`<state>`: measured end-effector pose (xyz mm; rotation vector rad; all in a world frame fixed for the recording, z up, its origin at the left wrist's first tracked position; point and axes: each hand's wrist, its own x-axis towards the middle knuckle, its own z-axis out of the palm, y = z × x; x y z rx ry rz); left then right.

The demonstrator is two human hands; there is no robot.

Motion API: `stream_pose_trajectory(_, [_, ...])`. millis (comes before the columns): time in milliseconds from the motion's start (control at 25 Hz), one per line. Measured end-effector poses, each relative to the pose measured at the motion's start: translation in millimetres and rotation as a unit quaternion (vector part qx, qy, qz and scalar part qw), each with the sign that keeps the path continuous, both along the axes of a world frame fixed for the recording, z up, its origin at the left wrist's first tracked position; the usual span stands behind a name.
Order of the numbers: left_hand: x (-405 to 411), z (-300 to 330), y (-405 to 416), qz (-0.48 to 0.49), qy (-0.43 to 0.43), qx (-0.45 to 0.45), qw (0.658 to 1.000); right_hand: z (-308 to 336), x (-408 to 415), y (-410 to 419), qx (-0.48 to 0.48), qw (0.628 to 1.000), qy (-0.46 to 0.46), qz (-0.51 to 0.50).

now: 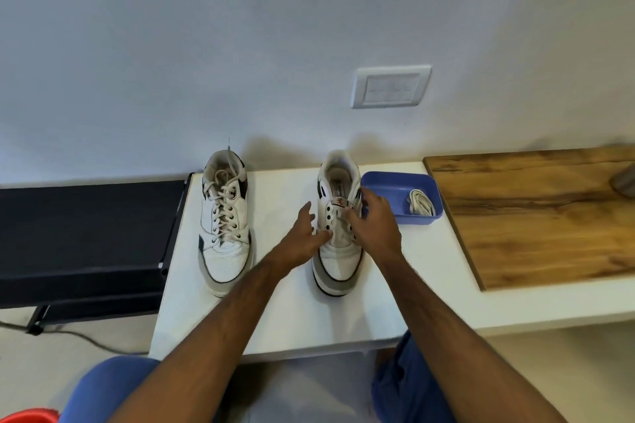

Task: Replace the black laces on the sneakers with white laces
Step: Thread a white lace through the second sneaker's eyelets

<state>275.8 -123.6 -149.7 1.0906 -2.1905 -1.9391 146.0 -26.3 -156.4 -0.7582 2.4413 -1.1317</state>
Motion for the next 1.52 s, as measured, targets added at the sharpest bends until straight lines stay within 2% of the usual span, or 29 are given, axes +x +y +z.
stream_pose_trajectory(240, [17, -3, -1, 0.006, 0.003, -0.030, 1.000, -1, 17, -1, 0.025, 0.999, 0.032, 0.009])
stream_pose_trajectory(360, [51, -6, -3, 0.018, -0.012, -0.045, 0.999, -2, 45, -2, 0.030, 0.998, 0.039, 0.047])
stream_pose_trajectory(480, [79, -12, 0, 0.029, 0.012, -0.069, 0.997, -5, 67, -3, 0.031, 0.994, 0.033, 0.098])
stream_pose_trajectory(600, [84, -22, 1, 0.012, 0.066, -0.111, 0.992, 4, 36, 2, 0.013, 0.995, 0.008, 0.095])
stream_pose_trajectory(680, [84, -30, 0, 0.011, 0.091, -0.161, 0.983, 9, -10, 9, 0.007, 0.998, 0.048, 0.039])
stream_pose_trajectory(760, [82, -37, -4, 0.024, 0.117, -0.211, 0.970, 10, -62, 20, 0.053, 0.994, 0.099, -0.016])
stream_pose_trajectory(840, [78, -42, -10, 0.040, 0.150, -0.237, 0.959, 8, -100, 30, 0.144, 0.980, 0.135, -0.029])
stream_pose_trajectory(960, [69, -42, -14, 0.054, 0.172, -0.277, 0.944, -4, -125, 38, 0.286, 0.937, 0.200, -0.012])
stream_pose_trajectory(1040, [66, -42, -13, 0.042, 0.174, -0.328, 0.928, -11, -127, 39, 0.322, 0.912, 0.251, -0.021])
stream_pose_trajectory(1120, [66, -43, -10, 0.014, 0.168, -0.379, 0.910, -16, -127, 38, 0.352, 0.899, 0.257, -0.043])
stream_pose_trajectory(1240, [66, -47, -11, -0.003, 0.152, -0.408, 0.900, -22, -133, 33, 0.389, 0.879, 0.272, -0.054])
stream_pose_trajectory(1320, [64, -50, -13, -0.008, 0.149, -0.409, 0.900, -25, -137, 33, 0.381, 0.881, 0.276, -0.061])
stream_pose_trajectory(1400, [64, -51, -13, -0.011, 0.146, -0.412, 0.899, -26, -139, 36, 0.325, 0.907, 0.257, -0.078])
stream_pose_trajectory(1520, [65, -49, -15, -0.016, 0.140, -0.415, 0.899, -5, -126, 33, 0.140, 0.976, 0.150, -0.074])
